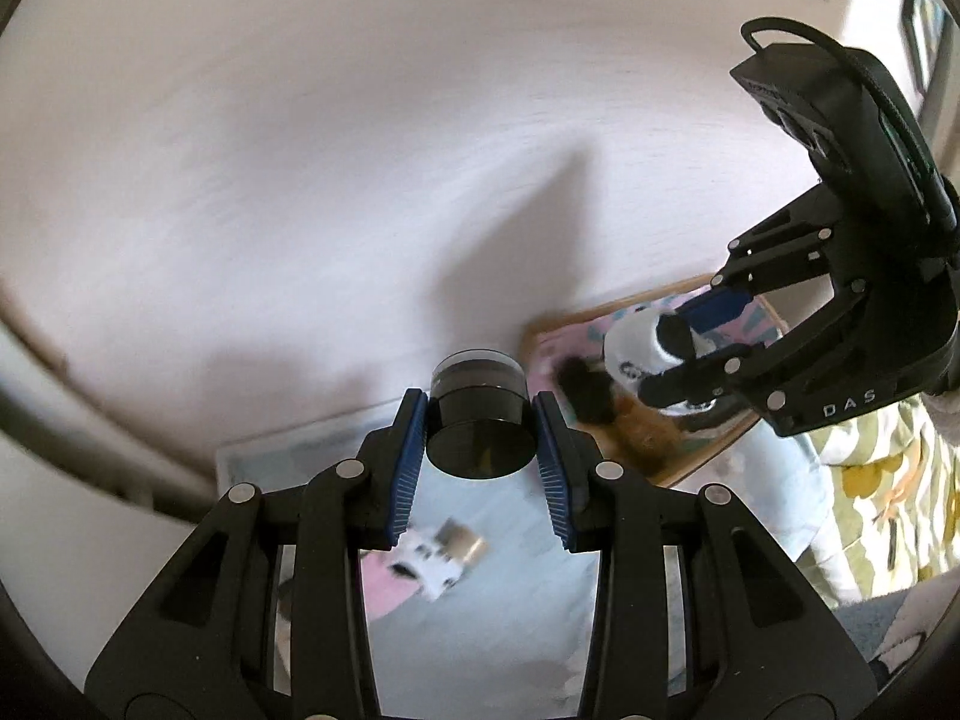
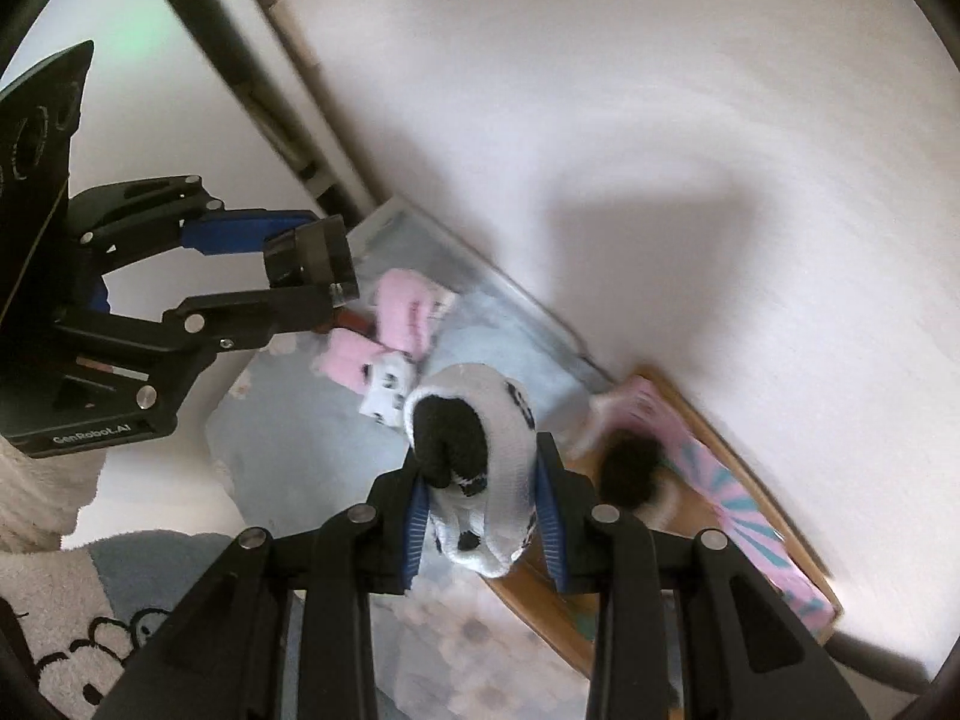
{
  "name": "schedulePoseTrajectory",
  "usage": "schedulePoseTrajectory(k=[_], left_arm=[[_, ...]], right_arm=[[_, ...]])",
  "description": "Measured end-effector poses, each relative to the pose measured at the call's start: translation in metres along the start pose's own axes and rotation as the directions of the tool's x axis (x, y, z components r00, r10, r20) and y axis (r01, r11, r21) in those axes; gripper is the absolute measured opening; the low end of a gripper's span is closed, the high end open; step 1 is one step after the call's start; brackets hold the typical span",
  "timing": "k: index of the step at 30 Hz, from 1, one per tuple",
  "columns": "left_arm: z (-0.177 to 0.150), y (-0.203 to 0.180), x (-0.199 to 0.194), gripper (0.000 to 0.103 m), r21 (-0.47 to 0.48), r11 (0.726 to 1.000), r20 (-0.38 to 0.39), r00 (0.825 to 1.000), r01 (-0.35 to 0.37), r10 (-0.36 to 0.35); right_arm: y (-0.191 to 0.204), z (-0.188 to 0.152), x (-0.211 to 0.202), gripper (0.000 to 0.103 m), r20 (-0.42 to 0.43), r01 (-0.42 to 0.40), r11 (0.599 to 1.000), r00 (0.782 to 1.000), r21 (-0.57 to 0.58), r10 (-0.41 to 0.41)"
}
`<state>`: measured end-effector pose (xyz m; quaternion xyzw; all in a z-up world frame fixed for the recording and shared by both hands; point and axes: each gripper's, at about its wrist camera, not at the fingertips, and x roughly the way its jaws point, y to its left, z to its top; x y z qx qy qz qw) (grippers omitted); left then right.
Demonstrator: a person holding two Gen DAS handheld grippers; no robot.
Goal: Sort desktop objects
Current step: 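Carry the jar and panda sock into the cardboard box and release both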
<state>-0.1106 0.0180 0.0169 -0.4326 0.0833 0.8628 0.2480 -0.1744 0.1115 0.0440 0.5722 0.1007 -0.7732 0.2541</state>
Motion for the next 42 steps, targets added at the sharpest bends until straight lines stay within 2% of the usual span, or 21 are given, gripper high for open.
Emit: schedulePoseTrajectory(k=[5, 11, 16, 21, 25, 28, 34, 42], left_arm=[[0.018, -0.038, 0.02, 0.033, 0.058, 0.997, -0.009, 0.998, 0.059, -0.059], [0.031, -0.081, 0.058, 0.033, 0.101, 0.987, -0.059, 0.992, 0.121, -0.116], [0.032, -0.11, 0.092, 0.033, 0.129, 0.981, -0.108, 0.986, 0.143, -0.13], [0.022, -0.126, 0.122, 0.033, 0.136, 0.979, -0.165, 0.978, 0.151, -0.128], [0.006, -0.129, 0.124, 0.033, 0.16, 0.98, -0.181, 0.98, 0.117, -0.087], [0.0, -0.155, 0.137, 0.033, 0.139, 0.984, -0.196, 0.977, 0.107, -0.078], [-0.006, -0.15, 0.162, 0.033, 0.129, 0.988, -0.216, 0.975, 0.084, -0.054], [-0.011, -0.147, 0.176, 0.033, 0.131, 0.989, -0.235, 0.971, 0.069, -0.036]], right_arm=[[-0.038, -0.034, -0.015, 0.03, 0.019, 0.029, 0.995, 0.999, 0.093, -0.031], [-0.081, -0.083, -0.016, 0.03, 0.01, 0.042, 0.977, 0.999, 0.211, -0.045], [-0.109, -0.114, -0.019, 0.03, -0.011, 0.069, 0.96, 0.998, 0.272, -0.069], [-0.129, -0.136, 0.001, 0.03, -0.023, 0.054, 0.939, 0.999, 0.34, -0.049], [-0.132, -0.143, -0.001, 0.03, -0.008, 0.039, 0.927, 0.999, 0.372, -0.039], [-0.135, -0.142, 0.003, 0.03, 0.014, 0.011, 0.919, 1.0, 0.395, -0.018], [-0.138, -0.136, 0.017, 0.03, 0.029, -0.018, 0.917, 1.0, 0.398, 0.007], [-0.144, -0.132, 0.029, 0.03, 0.023, -0.043, 0.913, 0.999, 0.405, 0.036]])
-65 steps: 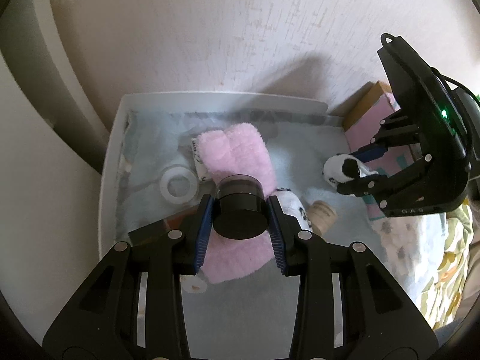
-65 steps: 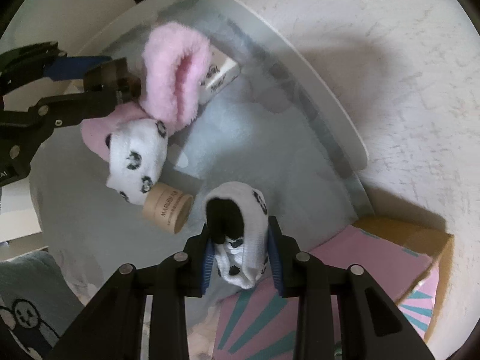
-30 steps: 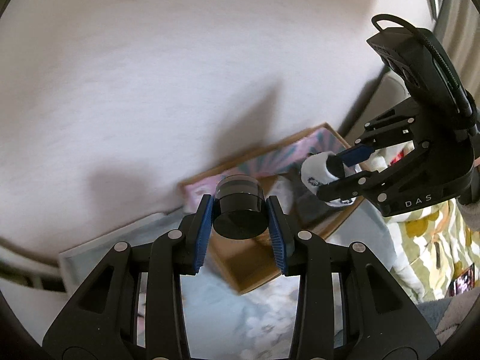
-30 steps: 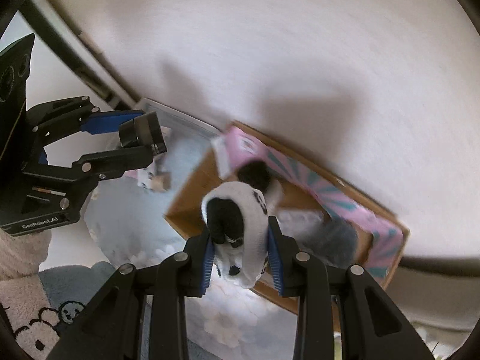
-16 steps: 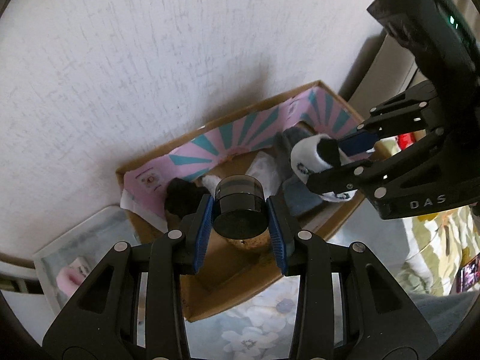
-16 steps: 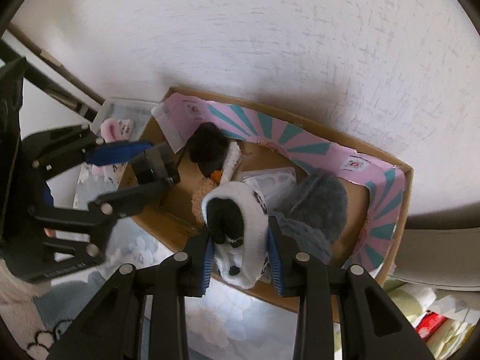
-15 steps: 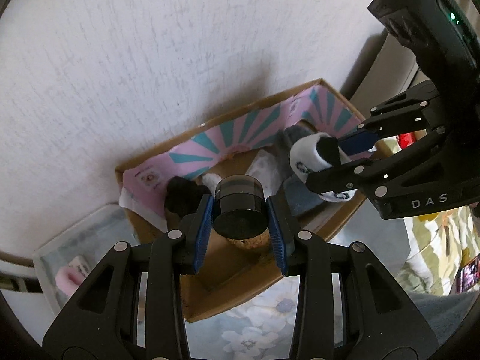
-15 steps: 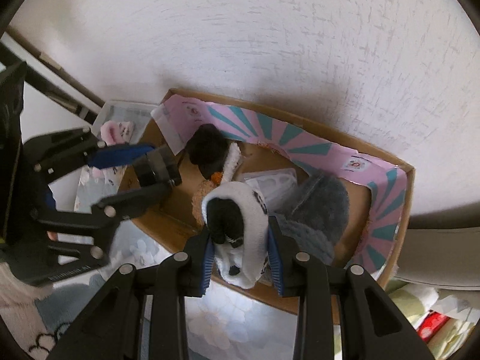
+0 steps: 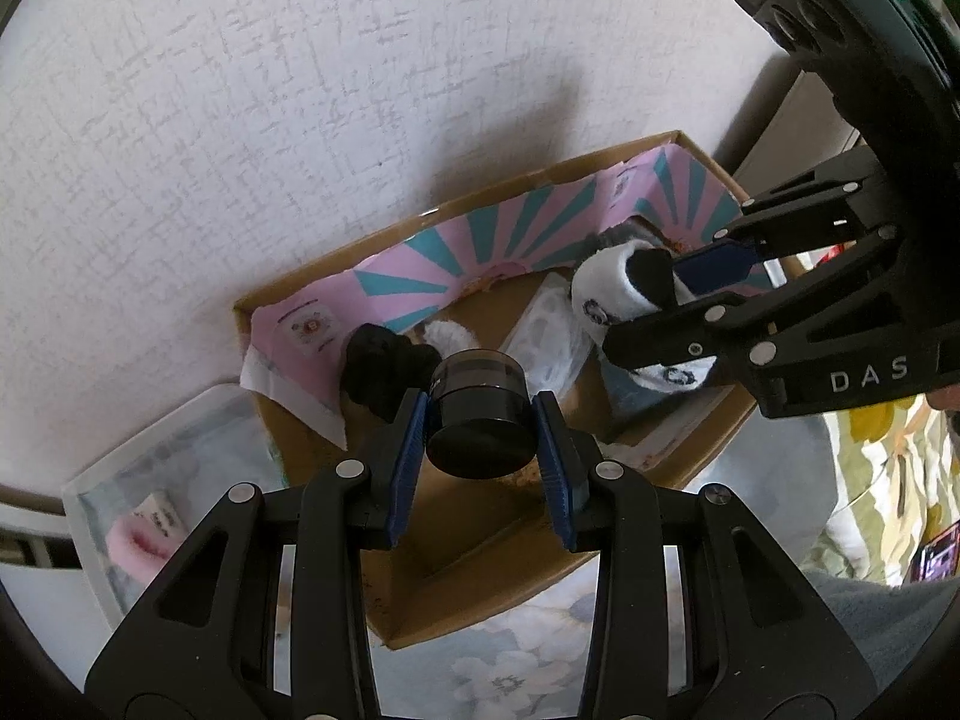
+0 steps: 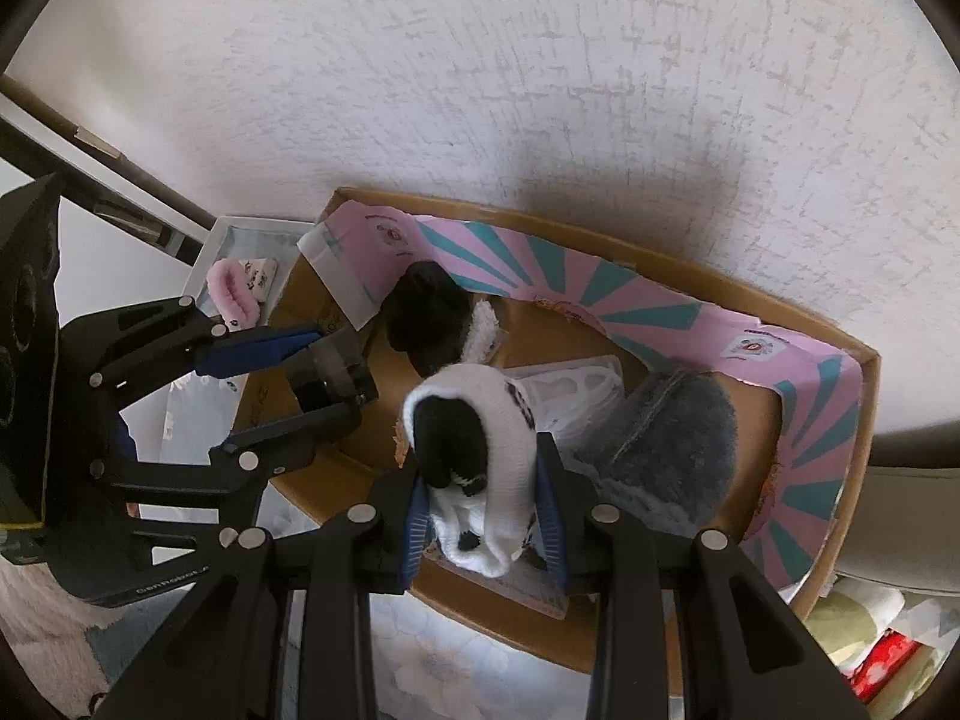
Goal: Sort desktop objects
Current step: 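Carry the jar and panda sock into the cardboard box and release both, then move both open tools back toward the tray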
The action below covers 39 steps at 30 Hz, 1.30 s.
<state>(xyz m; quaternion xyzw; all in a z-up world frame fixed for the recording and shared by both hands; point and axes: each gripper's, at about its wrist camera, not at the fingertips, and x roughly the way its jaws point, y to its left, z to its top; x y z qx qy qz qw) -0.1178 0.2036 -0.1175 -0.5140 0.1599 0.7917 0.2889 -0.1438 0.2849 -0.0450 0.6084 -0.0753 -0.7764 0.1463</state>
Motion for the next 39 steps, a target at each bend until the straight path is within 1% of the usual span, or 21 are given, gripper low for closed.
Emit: schedulePoseTrajectory(k=[4, 5, 6, 7, 8, 9, 10, 13, 18, 20, 26, 27, 29, 32, 36, 39], left_arm=[[0.0, 0.003, -0.002, 0.034, -0.003, 1.0, 0.003, 1.0, 0.003, -0.003], [0.001, 0.004, -0.002, 0.039, -0.012, 1.0, -0.001, 1.0, -0.009, 0.009], [0.002, 0.007, -0.002, 0.056, -0.024, 1.0, -0.007, 1.0, -0.02, 0.02], [0.003, 0.009, -0.003, 0.071, -0.035, 0.999, -0.009, 1.0, -0.031, 0.03], [0.004, 0.013, -0.006, 0.099, -0.046, 0.998, 0.003, 0.999, -0.052, 0.052], [0.004, 0.016, -0.012, 0.103, -0.052, 0.996, 0.032, 0.997, -0.071, 0.073], [0.003, 0.019, -0.019, 0.103, -0.058, 0.995, 0.06, 0.995, -0.081, 0.084], [0.005, 0.033, -0.037, 0.103, -0.09, 0.993, 0.076, 0.993, -0.081, 0.088], [0.0, 0.059, -0.069, 0.103, -0.144, 0.986, 0.116, 0.988, -0.089, 0.106], [-0.004, 0.068, -0.082, 0.103, -0.164, 0.982, 0.135, 0.984, -0.092, 0.115], [-0.019, 0.093, -0.117, 0.103, -0.204, 0.973, 0.184, 0.971, -0.112, 0.15], [-0.023, 0.097, -0.124, 0.103, -0.203, 0.97, 0.187, 0.967, -0.134, 0.173], [-0.031, 0.105, -0.144, 0.103, -0.205, 0.96, 0.205, 0.95, -0.193, 0.235], [-0.049, 0.123, -0.177, 0.103, -0.223, 0.943, 0.238, 0.924, -0.248, 0.3], [-0.076, 0.146, -0.211, 0.103, -0.283, 0.916, 0.257, 0.897, -0.284, 0.358], [-0.098, 0.155, -0.223, 0.103, -0.331, 0.897, 0.261, 0.885, -0.293, 0.385]], right_arm=[[0.0, 0.003, 0.005, 0.031, -0.01, 0.013, 1.0, 1.0, -0.002, -0.013], [0.0, 0.004, 0.006, 0.034, -0.009, 0.025, 1.0, 1.0, -0.005, -0.025], [0.001, 0.005, 0.006, 0.036, -0.01, 0.038, 0.999, 0.999, -0.008, -0.038], [0.0, 0.006, 0.006, 0.044, -0.008, 0.048, 0.999, 0.999, -0.007, -0.048], [-0.001, 0.006, 0.005, 0.052, -0.004, 0.058, 0.998, 0.998, -0.003, -0.058], [-0.002, 0.007, 0.003, 0.056, 0.001, 0.063, 0.998, 0.998, 0.001, -0.063], [-0.003, 0.007, 0.0, 0.059, 0.005, 0.067, 0.998, 0.998, 0.007, -0.068], [-0.006, 0.007, -0.014, 0.059, 0.031, 0.102, 0.995, 0.994, 0.018, -0.103], [0.001, 0.003, -0.046, 0.059, 0.117, 0.151, 0.988, 0.982, -0.01, -0.149], [0.005, 0.002, -0.055, 0.059, 0.138, 0.169, 0.986, 0.976, -0.013, -0.166], [0.018, 0.001, -0.067, 0.059, 0.166, 0.189, 0.982, 0.969, -0.009, -0.185], [0.021, 0.001, -0.067, 0.059, 0.167, 0.198, 0.98, 0.967, -0.012, -0.193], [0.028, 0.002, -0.069, 0.059, 0.171, 0.207, 0.978, 0.965, -0.016, -0.201], [0.042, 0.001, -0.075, 0.059, 0.186, 0.208, 0.977, 0.962, -0.035, -0.198], [0.073, -0.002, -0.082, 0.059, 0.228, 0.224, 0.969, 0.954, -0.107, -0.196], [0.106, -0.003, -0.085, 0.059, 0.275, 0.203, 0.961, 0.95, -0.19, -0.147]])
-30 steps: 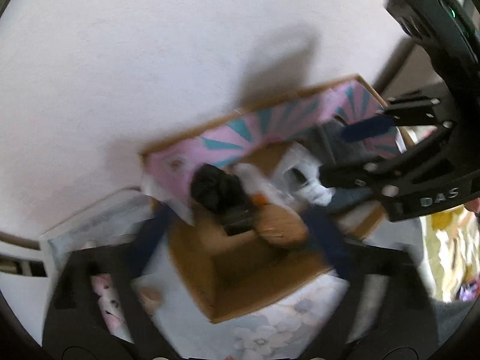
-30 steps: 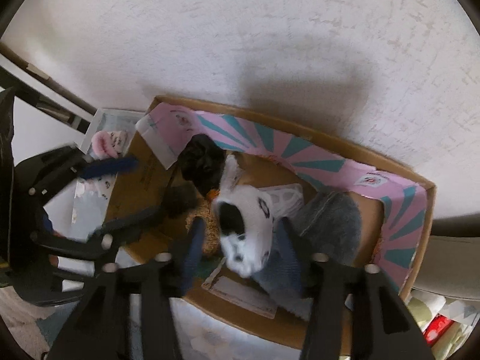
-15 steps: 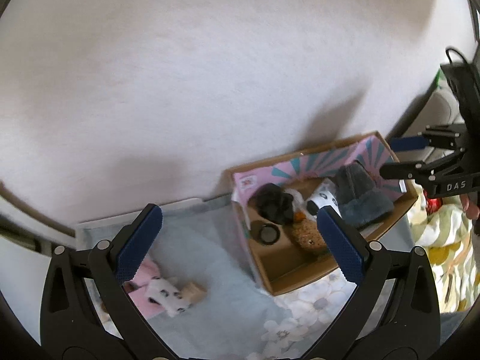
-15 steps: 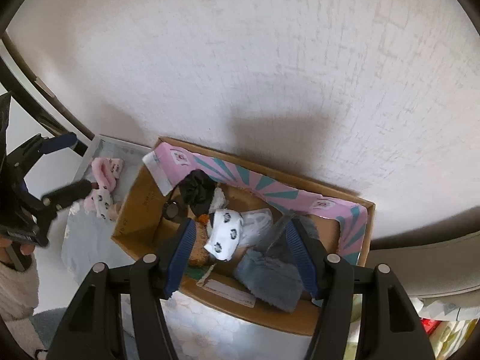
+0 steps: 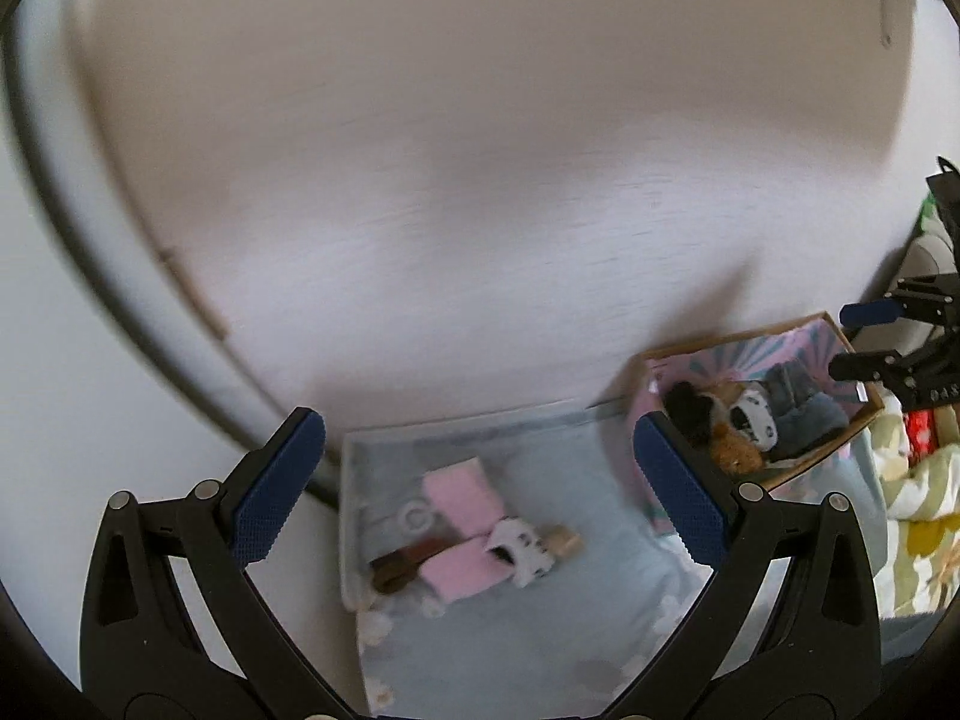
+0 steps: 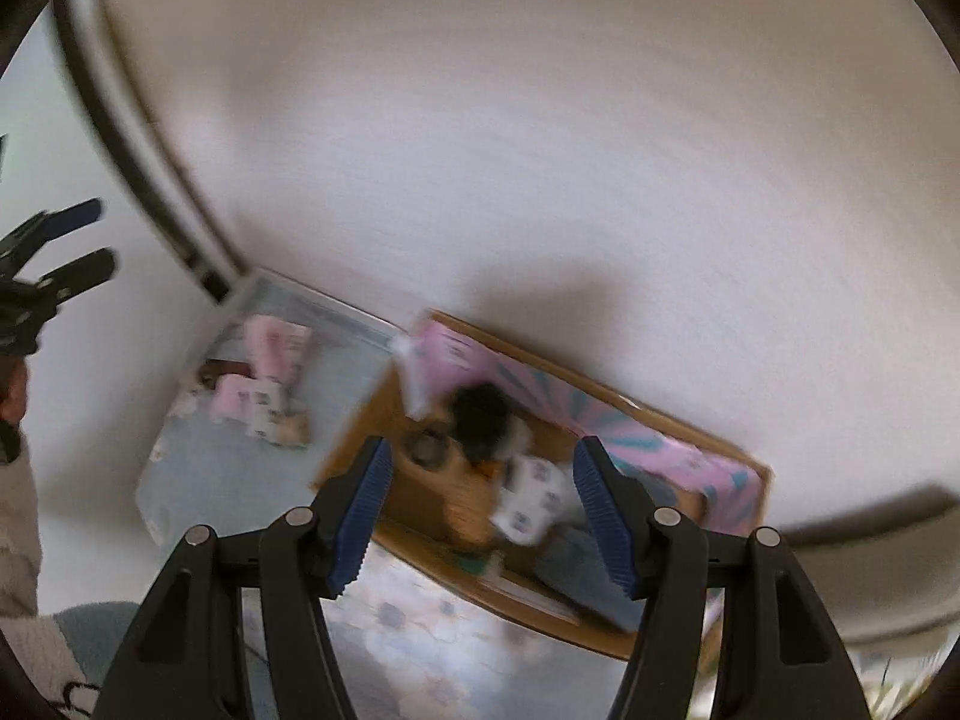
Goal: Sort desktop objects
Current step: 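Move both open tools back toward the tray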
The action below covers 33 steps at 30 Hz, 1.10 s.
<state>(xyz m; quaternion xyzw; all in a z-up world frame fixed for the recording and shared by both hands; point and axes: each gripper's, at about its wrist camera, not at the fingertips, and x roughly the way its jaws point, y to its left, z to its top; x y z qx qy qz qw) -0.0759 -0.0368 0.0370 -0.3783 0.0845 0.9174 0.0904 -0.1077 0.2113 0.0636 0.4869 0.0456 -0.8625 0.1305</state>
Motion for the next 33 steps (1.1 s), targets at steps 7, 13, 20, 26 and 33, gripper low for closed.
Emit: schedulePoseTrajectory(k=[7, 13, 20, 26, 33], left_arm=[[-0.042, 0.03, -0.01, 0.103, -0.118, 0.991, -0.022, 0.998, -0.058, 0.055], [-0.1, 0.044, 0.012, 0.103, -0.326, 0.943, -0.083, 0.996, -0.064, 0.039], [-0.165, 0.038, 0.089, 0.103, -0.421, 0.903, -0.193, 0.981, -0.084, 0.001], [-0.189, 0.045, 0.128, 0.101, -0.518, 0.853, -0.181, 0.983, -0.063, -0.037], [-0.198, 0.046, 0.147, 0.099, -0.548, 0.835, -0.171, 0.984, -0.044, -0.06]], right_arm=[[0.081, 0.005, 0.007, 0.059, 0.082, -0.135, 0.983, 0.986, -0.122, 0.146], [0.14, -0.019, 0.049, 0.059, 0.065, -0.232, 0.958, 0.967, -0.168, 0.245], [0.18, -0.063, 0.129, 0.059, 0.018, -0.136, 0.972, 0.99, -0.189, 0.142], [0.18, -0.078, 0.183, 0.059, 0.079, 0.024, 0.987, 0.997, -0.158, -0.011], [0.182, -0.081, 0.206, 0.057, 0.143, 0.119, 0.982, 0.985, -0.147, -0.098]])
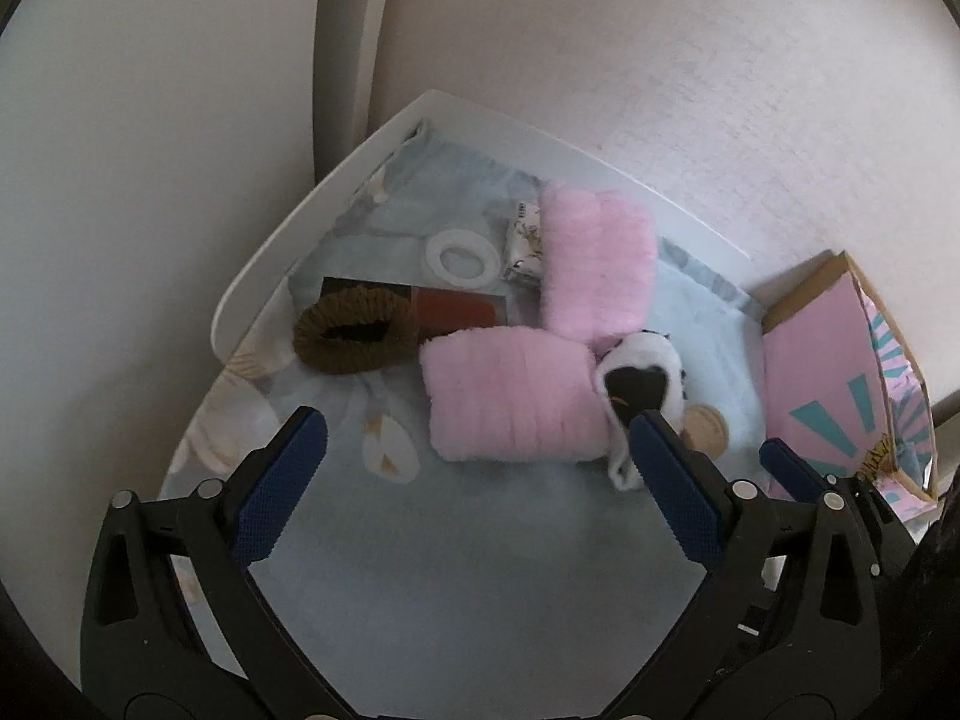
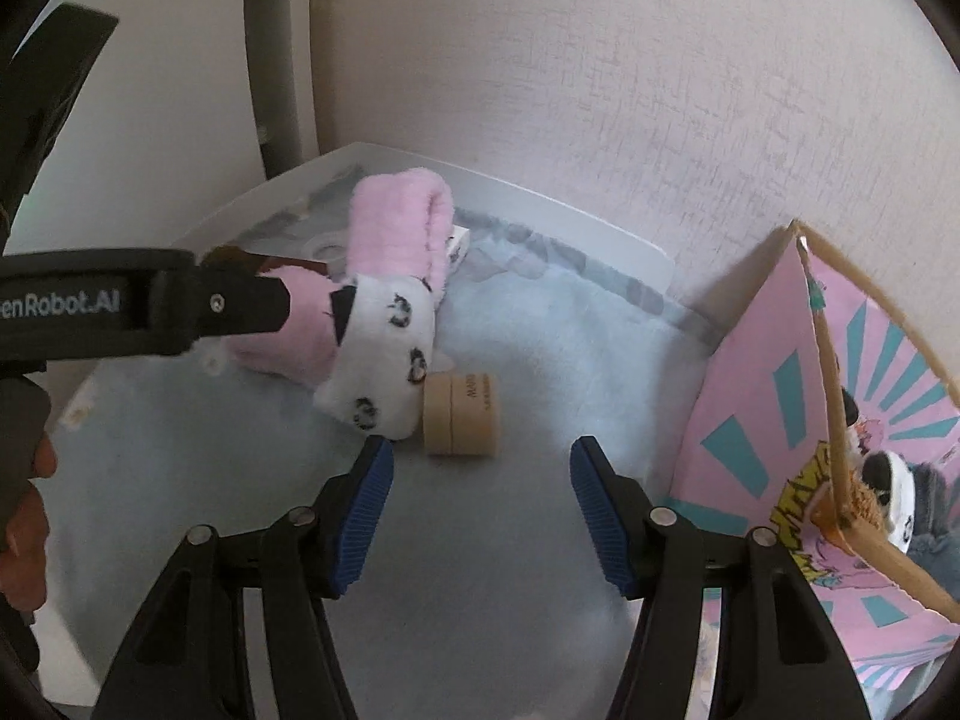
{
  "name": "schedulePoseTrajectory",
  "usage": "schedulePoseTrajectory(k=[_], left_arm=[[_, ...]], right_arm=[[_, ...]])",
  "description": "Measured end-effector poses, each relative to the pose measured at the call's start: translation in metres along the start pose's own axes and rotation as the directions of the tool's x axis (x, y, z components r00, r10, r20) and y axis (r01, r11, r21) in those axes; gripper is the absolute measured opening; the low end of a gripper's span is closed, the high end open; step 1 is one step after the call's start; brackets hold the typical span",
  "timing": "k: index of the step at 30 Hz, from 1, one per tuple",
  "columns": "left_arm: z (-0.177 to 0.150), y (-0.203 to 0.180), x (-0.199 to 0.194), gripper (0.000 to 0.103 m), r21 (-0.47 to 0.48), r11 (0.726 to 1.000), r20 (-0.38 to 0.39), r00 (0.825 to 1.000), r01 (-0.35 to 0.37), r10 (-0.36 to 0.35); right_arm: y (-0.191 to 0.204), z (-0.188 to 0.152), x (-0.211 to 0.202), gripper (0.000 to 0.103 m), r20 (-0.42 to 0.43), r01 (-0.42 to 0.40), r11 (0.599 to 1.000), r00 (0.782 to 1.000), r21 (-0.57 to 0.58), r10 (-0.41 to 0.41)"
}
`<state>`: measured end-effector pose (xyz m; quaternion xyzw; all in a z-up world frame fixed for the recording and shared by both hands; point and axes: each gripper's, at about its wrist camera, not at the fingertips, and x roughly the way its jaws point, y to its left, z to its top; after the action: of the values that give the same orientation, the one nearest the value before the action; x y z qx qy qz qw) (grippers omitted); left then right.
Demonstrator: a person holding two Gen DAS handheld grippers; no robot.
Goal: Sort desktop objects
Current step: 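Move both open tools back toward the tray, then grasp the pink fuzzy slipper with the left tool while the right tool grasps the cork jar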
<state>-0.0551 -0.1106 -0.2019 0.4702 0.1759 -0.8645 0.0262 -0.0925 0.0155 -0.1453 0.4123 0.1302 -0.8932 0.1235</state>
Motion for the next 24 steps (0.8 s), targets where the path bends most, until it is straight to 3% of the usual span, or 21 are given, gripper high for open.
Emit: schedulePoseTrajectory(k=[7, 18, 24], left_arm=[[0.005, 0.001, 0.019, 0.092, -0.013, 1.0, 0.0, 1.0, 0.023, -0.023], [0.004, -0.014, 0.03, 0.061, 0.058, 0.997, -0.023, 0.999, 0.047, -0.045], [0.004, -0.015, 0.031, 0.043, 0.054, 0.997, -0.024, 0.998, 0.055, -0.054]], right_arm=[[0.0, -0.002, 0.01, 0.054, 0.012, 0.001, 1.0, 1.0, 0.0, -0.001], [-0.009, -0.001, 0.018, 0.042, 0.004, -0.044, 0.999, 0.999, 0.03, 0.043], [-0.008, -0.001, 0.018, 0.026, 0.001, -0.082, 0.996, 0.997, 0.029, 0.082]])
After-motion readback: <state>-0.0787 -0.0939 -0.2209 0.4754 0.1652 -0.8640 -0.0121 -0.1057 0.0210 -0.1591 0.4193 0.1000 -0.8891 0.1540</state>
